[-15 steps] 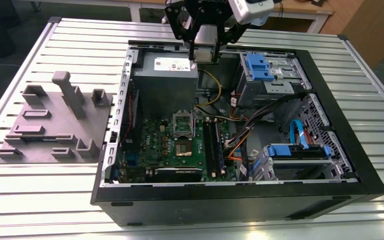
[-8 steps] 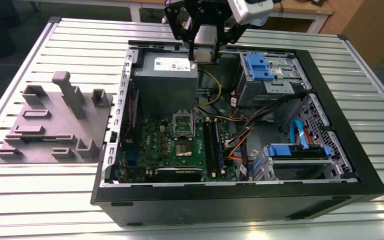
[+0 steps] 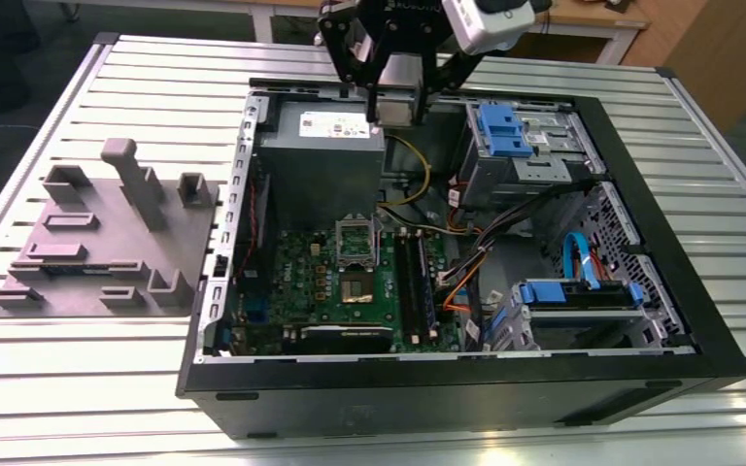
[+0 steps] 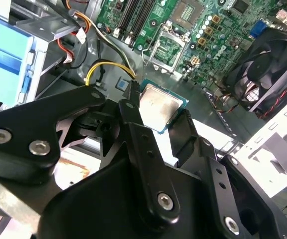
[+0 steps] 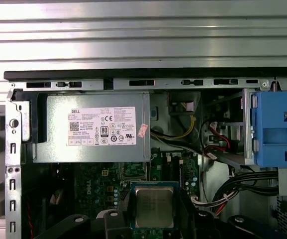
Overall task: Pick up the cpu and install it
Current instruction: 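Pick up the cpu and move it towards the insertion slot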
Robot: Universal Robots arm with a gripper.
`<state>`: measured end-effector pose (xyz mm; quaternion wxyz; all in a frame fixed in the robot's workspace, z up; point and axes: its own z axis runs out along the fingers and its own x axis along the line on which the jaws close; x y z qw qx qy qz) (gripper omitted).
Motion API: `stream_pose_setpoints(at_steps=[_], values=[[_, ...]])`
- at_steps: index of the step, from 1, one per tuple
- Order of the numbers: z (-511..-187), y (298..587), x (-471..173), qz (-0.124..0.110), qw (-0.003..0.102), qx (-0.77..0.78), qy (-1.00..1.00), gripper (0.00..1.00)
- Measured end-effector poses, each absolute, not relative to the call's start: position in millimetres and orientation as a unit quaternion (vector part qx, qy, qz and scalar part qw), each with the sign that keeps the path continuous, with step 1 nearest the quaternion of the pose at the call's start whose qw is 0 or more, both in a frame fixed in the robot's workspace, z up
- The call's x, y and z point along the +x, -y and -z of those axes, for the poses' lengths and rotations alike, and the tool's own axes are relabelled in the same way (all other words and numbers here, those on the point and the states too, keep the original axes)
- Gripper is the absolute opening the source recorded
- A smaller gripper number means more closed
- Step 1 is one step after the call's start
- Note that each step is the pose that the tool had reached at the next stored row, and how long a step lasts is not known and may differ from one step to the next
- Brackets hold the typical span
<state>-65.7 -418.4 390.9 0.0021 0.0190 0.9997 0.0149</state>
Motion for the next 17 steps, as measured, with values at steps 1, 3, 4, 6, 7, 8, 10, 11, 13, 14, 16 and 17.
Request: stream_pose_setpoints(at_steps=[1,3,4,6,7,8,10,11,13,14,16,17], values=[[-390.8,419.8,-65.7,-0.015,0.002,0.019,-1.0,0.47],[-390.7,422.7,-65.7,-0.015,0.002,0.019,-1.0,0.47],[-390.6,423.9,-65.7,-0.015,0.002,0.019,-1.0,0.47],[-390.4,426.3,-65.7,-0.015,0.002,0.019,-1.0,0.47],[-390.4,426.7,-65.7,-0.015,0.002,0.019,-1.0,0.47],[-390.3,426.7,-65.7,-0.015,0.002,0.019,-1.0,0.47],[-389.9,428.0,-65.7,-0.015,0.002,0.019,-1.0,0.47],[-389.8,428.1,-65.7,-0.015,0.002,0.019,-1.0,0.47],[-389.6,428.2,-65.7,-0.015,0.002,0.019,-1.0,0.47],[-389.5,428.2,-65.7,-0.015,0.002,0.019,-1.0,0.47],[-389.3,428.3,-65.7,-0.015,0.002,0.019,-1.0,0.47],[-389.1,428.4,-65.7,-0.015,0.002,0.019,-1.0,0.47]])
